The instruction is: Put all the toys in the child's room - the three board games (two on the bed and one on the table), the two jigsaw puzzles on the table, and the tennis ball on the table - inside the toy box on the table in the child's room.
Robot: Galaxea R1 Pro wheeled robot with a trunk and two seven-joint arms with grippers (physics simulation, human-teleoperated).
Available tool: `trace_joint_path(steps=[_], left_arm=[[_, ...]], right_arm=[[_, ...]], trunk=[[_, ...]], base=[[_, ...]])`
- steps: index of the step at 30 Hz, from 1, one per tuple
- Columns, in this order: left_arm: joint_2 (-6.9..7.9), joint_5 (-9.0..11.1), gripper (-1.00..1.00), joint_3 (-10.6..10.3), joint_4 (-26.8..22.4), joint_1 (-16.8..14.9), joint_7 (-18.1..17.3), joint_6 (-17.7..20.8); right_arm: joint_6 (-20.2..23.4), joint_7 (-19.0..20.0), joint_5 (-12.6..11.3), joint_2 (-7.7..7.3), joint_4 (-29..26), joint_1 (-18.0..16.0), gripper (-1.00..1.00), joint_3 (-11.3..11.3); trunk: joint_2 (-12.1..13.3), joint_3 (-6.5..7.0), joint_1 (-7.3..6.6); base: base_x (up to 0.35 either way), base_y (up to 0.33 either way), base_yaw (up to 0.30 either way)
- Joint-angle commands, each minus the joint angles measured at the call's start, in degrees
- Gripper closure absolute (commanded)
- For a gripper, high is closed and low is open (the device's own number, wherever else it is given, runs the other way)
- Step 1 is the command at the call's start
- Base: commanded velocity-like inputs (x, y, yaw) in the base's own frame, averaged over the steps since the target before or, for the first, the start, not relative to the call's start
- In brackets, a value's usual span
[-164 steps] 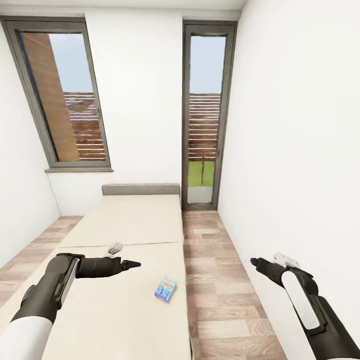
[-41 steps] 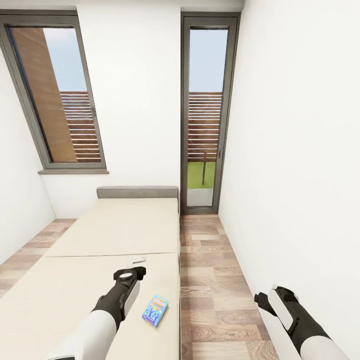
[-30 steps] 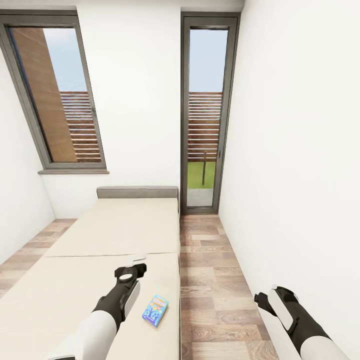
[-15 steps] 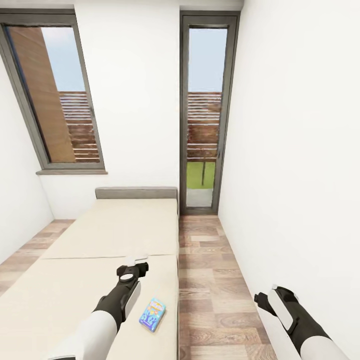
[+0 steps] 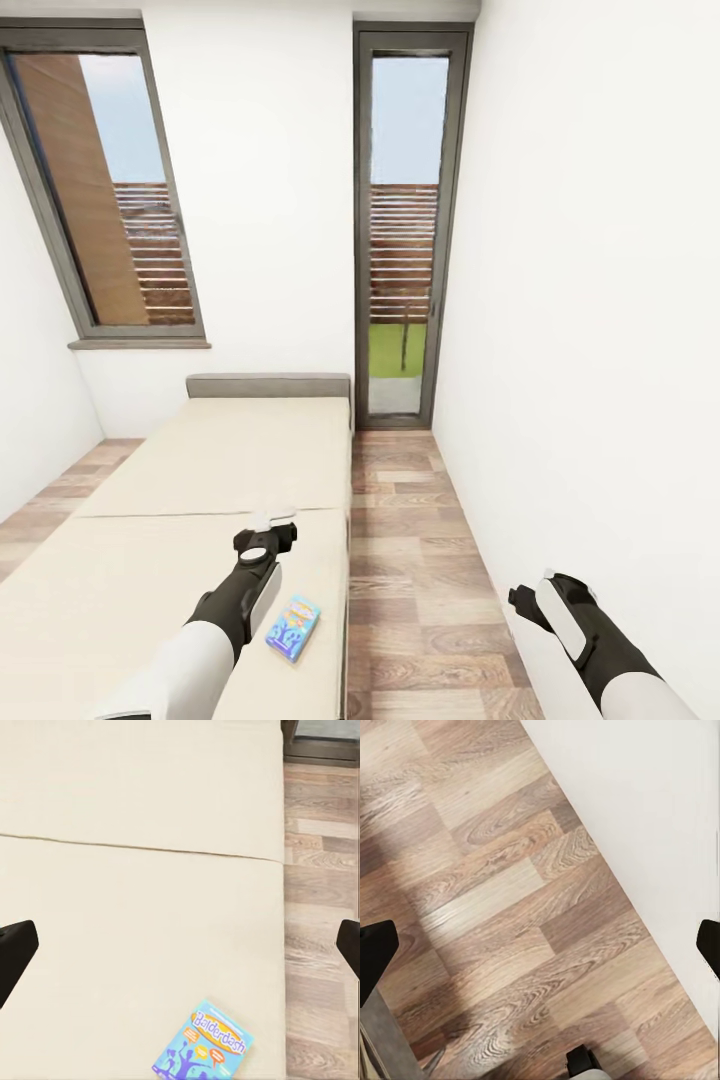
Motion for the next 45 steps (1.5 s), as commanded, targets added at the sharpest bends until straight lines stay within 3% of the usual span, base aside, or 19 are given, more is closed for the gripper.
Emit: trace_joint_path(steps=[1,11,16,20,32,45], left_arm=[[-0.07,-0.62,-1.0,0.31,-0.1,0.0,0.02,0.35],[-0.07,-0.63,-1.0,0.28,-0.11,0.0,0.02,0.24],[-0.07,-0.64,-1.0,0.27,-0.13,0.0,0.02,0.28],[-0.07,-0.62,-1.0,0.28,-0.13,0.0,0.02,0.29],[-0.07,-0.65,-1.0,0.28,-0.09,0.0,0.02,0.29],[-0.07,-0.66,-1.0,0.27,-0.09,0.0,0.02,0.29]], right_arm=[[0.09,-0.44,-0.6,-0.02,-0.06,-0.01,-1.0,0.05],[-2.59,-0.19,-0.74,-0.02,0.03,0.01,-1.0,0.24],[-2.93,-0.15,-0.89,-0.02,0.25,-0.02,-1.0,3.21],[-2.96,-0.15,-0.94,-0.02,0.36,-0.06,-1.0,3.9],[-2.97,-0.12,-0.92,-0.02,0.39,-0.03,-1.0,4.09],[-3.05,-0.06,-0.87,-0.09,0.31,-0.04,-1.0,4.13]], trunk=[[-0.05,-0.03,0.02],[-0.05,-0.22,0.02],[-0.05,-0.64,0.02],[-0.05,-1.01,0.02],[-0.05,-2.09,0.02],[-0.05,-2.21,0.02]], base=[[-0.042,-0.149,0.0],[-0.008,-0.027,0.0],[0.0,0.0,0.0],[0.0,0.0,0.0],[0.0,0.0,0.042],[0.0,0.0,0.004]])
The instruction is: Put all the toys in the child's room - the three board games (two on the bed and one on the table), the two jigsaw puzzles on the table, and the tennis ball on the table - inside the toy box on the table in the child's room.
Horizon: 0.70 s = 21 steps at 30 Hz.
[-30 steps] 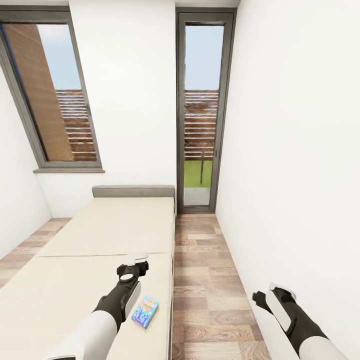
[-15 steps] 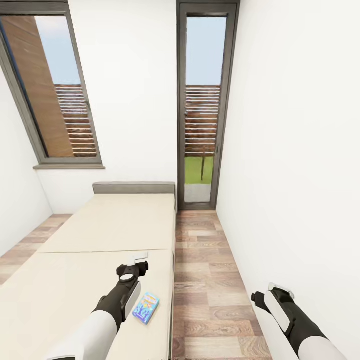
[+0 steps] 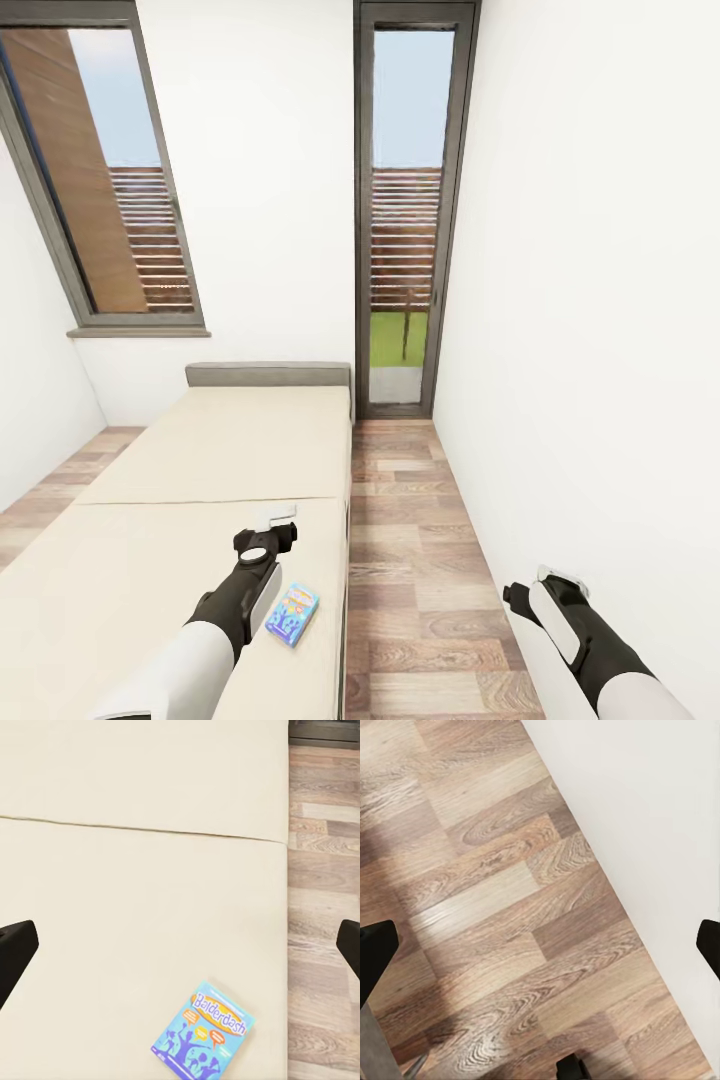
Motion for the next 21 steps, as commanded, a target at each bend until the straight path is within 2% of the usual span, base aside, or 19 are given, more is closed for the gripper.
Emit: trace_joint_path(steps=[1,21], left_arm=[[-0.07,-0.6,-1.0,0.3,-0.11,-0.04,0.01,0.39],[-0.07,-0.6,-1.0,0.3,0.16,-0.04,0.01,0.39]], right_arm=[[0.16,-0.49,-0.56,-0.04,-0.09,-0.05,-1.0,0.25],[0.15,-0.49,-0.66,0.02,-0.07,-0.05,-1.0,0.2]], trunk=[[-0.14,-0.14,0.04],[-0.14,-1.74,0.04]], base=[[0.0,0.0,0.0],[0.0,0.0,0.0]])
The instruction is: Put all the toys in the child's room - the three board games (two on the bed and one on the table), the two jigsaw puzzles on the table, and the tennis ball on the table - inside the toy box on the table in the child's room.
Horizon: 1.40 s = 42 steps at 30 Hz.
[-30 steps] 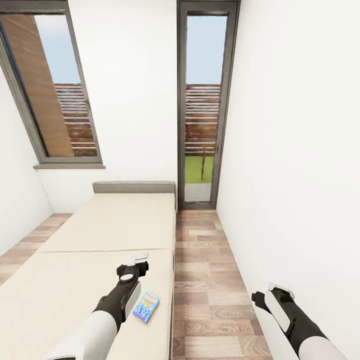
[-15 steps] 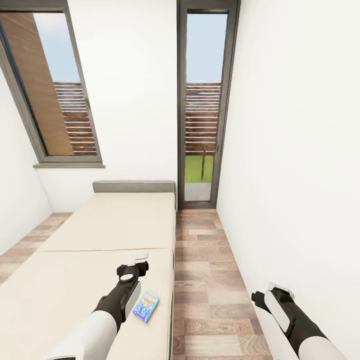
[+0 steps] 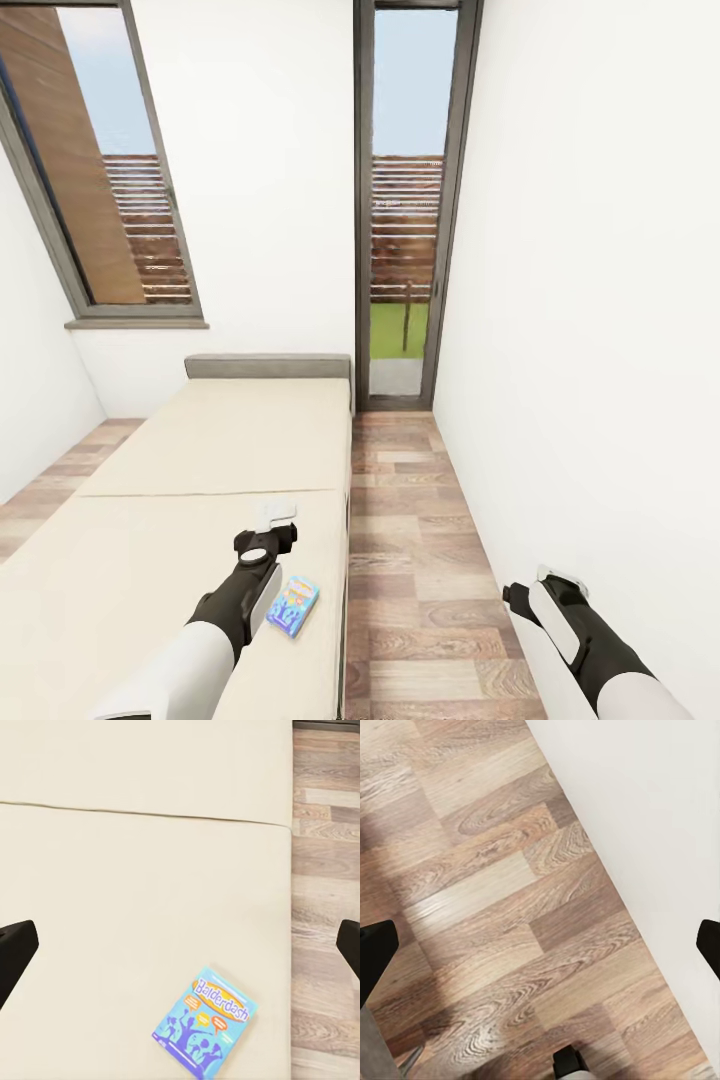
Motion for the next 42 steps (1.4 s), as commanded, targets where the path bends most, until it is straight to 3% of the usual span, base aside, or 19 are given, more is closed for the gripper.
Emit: trace_joint_path(steps=[1,42], left_arm=[[-0.07,-0.6,-1.0,0.3,-0.11,-0.04,0.01,0.39],[-0.07,-0.6,-1.0,0.3,0.29,-0.04,-0.08,0.21]], right_arm=[[0.16,-0.49,-0.57,-0.06,-0.1,-0.05,-1.0,0.24],[0.16,-0.49,-1.14,-0.06,0.04,-0.07,-1.0,0.16]], trunk=[[-0.14,-0.23,0.04],[-0.14,-4.04,0.04]], base=[[0.0,0.0,0.0],[0.0,0.0,0.0]])
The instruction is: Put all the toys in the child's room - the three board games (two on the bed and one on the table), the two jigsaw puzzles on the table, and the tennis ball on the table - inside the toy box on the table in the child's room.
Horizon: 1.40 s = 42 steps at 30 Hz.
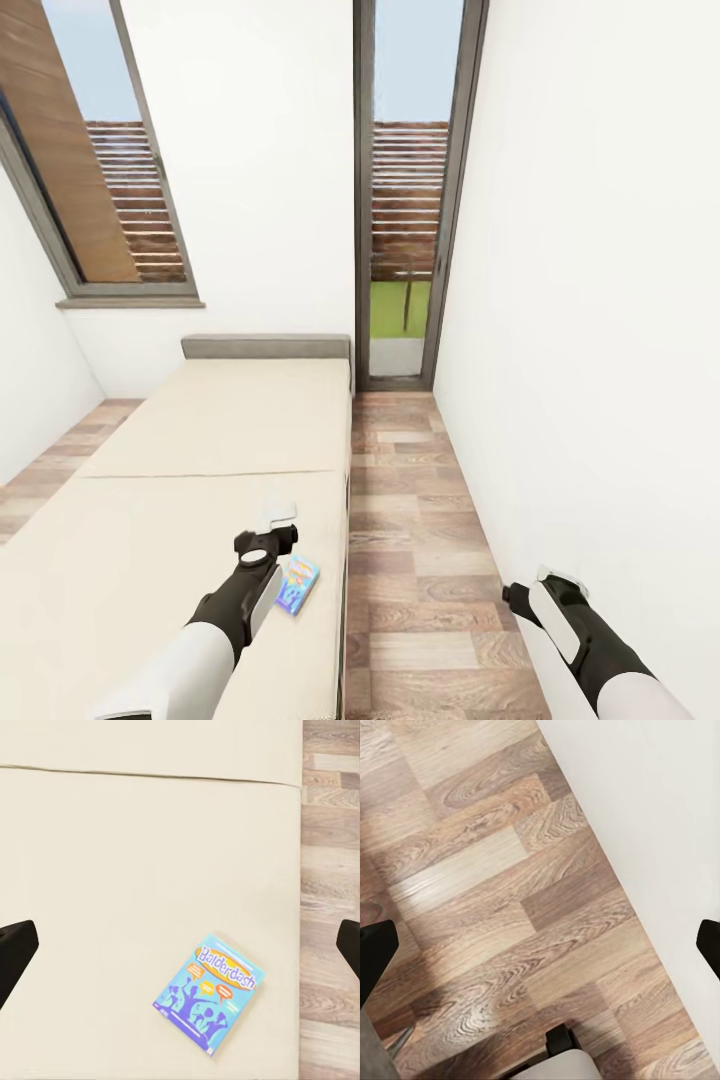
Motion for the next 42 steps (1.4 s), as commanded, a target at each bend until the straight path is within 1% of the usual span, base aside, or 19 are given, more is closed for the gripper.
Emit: trace_joint_path(steps=[1,10,15,20,27,42], left_arm=[[-0.07,-0.6,-1.0,0.3,-0.1,-0.03,0.02,0.39],[-0.07,-0.6,-1.0,0.3,0.11,-0.03,0.02,0.06],[-0.07,-0.6,-1.0,0.3,2.19,-0.03,0.09,-3.62],[-0.07,-0.6,-1.0,0.3,2.65,-0.03,0.07,-4.73],[-0.07,-0.6,-1.0,0.3,2.74,-0.03,0.02,-5.01],[-0.07,-0.6,-1.0,0.3,2.74,-0.03,0.02,-5.05]], right_arm=[[0.16,-0.49,-0.56,-0.06,-0.09,-0.04,-1.0,0.23],[0.23,-0.49,-0.57,-0.13,-0.08,-0.04,-1.0,0.19],[0.17,-0.49,-0.57,-0.14,-0.08,-0.03,-1.0,0.15],[0.17,-0.49,-0.57,-0.14,-0.08,-0.04,-1.0,0.14],[0.13,-0.49,-0.49,-0.14,-0.13,-0.02,-1.0,0.13],[0.03,-0.49,-0.53,-0.14,-0.17,0.01,-1.0,0.15]], trunk=[[-0.13,-0.23,0.03],[-0.13,-1.06,0.03],[-0.13,-1.53,0.03],[-0.13,-1.99,0.03],[-0.13,-2.52,0.03],[-0.13,-2.58,0.03]], base=[[0.0,0.0,0.0],[0.0,0.0,0.0],[0.0,0.0,0.0],[0.0,0.0,0.0],[0.033,0.0,0.0],[0.068,0.0,0.0]])
